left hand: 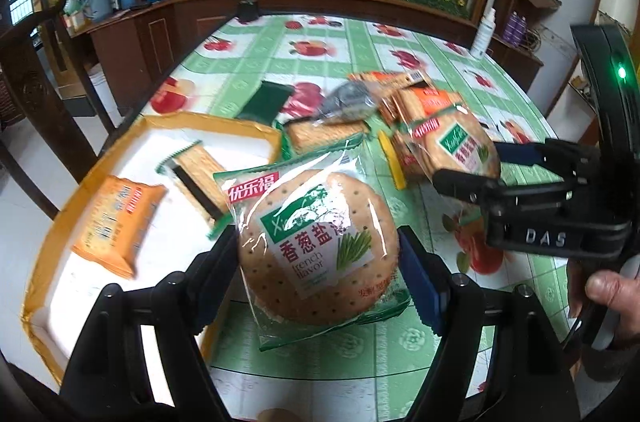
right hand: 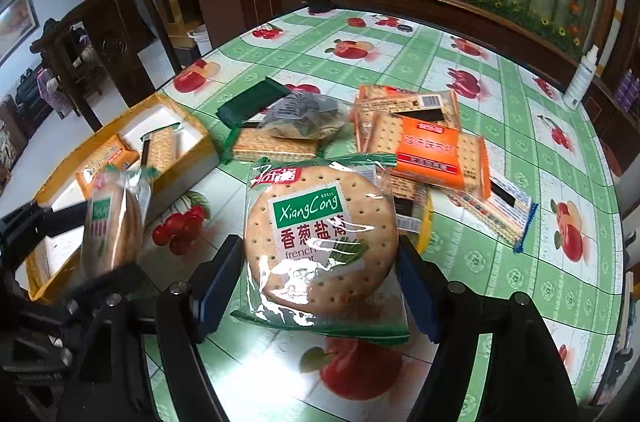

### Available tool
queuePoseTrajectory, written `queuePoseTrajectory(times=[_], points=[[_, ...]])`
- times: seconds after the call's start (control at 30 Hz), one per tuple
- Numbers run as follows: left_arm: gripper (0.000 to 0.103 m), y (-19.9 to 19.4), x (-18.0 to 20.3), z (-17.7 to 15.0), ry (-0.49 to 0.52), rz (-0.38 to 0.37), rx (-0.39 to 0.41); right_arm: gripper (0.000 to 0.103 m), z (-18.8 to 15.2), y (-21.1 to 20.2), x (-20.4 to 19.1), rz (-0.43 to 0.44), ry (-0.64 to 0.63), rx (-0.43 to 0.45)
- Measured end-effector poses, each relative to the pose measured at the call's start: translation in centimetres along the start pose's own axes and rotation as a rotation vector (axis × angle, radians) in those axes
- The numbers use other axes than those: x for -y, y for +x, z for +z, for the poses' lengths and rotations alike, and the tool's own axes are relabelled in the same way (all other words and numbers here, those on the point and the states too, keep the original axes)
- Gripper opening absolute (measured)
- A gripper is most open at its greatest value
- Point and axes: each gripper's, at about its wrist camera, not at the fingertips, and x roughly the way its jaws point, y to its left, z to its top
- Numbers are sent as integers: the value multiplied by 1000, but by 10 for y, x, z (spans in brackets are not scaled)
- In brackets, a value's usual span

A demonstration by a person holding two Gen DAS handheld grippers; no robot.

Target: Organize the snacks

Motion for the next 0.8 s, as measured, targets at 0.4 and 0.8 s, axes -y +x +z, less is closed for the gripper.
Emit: queuePoseTrajectory(times=[0.4, 0.8], points=[[78, -17, -42, 8, -60, 53, 40, 75, 19, 0, -37, 48, -44, 24], [78, -22, -108, 14, -131, 152, 50, 75, 49, 14, -93, 99, -138, 24]])
